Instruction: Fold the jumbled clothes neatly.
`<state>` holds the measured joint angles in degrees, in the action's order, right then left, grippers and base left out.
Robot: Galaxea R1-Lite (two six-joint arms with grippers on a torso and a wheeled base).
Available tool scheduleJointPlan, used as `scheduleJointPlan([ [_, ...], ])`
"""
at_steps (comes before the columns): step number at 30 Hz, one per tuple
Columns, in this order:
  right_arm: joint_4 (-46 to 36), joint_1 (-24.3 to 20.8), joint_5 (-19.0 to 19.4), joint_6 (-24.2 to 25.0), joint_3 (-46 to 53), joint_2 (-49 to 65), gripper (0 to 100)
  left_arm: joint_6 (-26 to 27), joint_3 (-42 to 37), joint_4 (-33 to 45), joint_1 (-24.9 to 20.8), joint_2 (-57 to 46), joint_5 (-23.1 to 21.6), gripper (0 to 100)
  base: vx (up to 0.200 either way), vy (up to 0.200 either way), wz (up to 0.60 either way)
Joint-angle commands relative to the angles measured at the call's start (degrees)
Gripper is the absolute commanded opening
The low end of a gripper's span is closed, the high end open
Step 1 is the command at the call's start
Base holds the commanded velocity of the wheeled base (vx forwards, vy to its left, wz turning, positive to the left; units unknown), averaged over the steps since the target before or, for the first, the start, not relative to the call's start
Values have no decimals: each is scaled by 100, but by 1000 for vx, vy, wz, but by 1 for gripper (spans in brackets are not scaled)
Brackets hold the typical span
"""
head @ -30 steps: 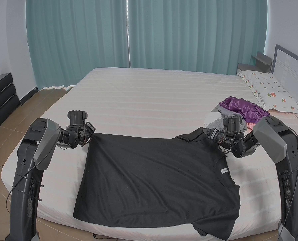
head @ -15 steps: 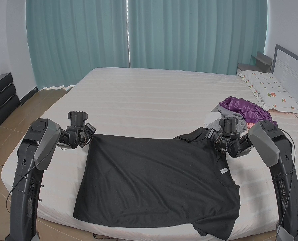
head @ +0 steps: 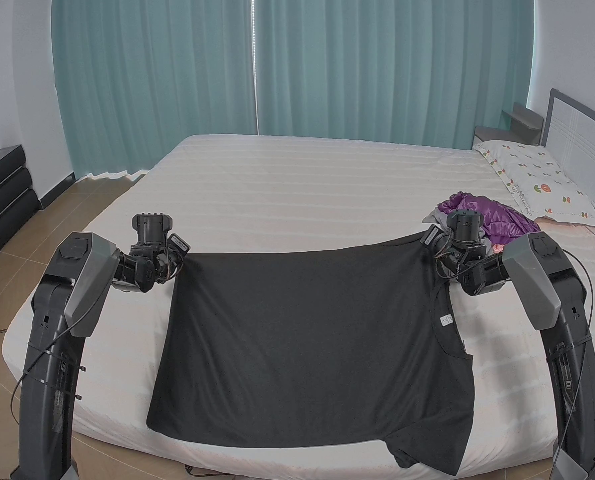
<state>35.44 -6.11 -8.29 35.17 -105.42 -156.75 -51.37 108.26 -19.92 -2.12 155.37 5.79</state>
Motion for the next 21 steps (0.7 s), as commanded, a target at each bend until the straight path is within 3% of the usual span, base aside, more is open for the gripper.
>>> scheduleJointPlan([
  [1,60,39,-32,-1,-66,-31,0,4,-7,-144,28,-86,45,0,0,0,0],
  [9,244,4,-68,-1,-189,-207,0,4,10,-214,71,-68,54,0,0,0,0],
  [14,253,57,-410,-1,-681,-260,0,4,-42,-557,80,-121,150,0,0,0,0],
  [21,227,-4,-419,-28,-699,-488,0,13,-7,-636,63,-77,221,0,0,0,0],
])
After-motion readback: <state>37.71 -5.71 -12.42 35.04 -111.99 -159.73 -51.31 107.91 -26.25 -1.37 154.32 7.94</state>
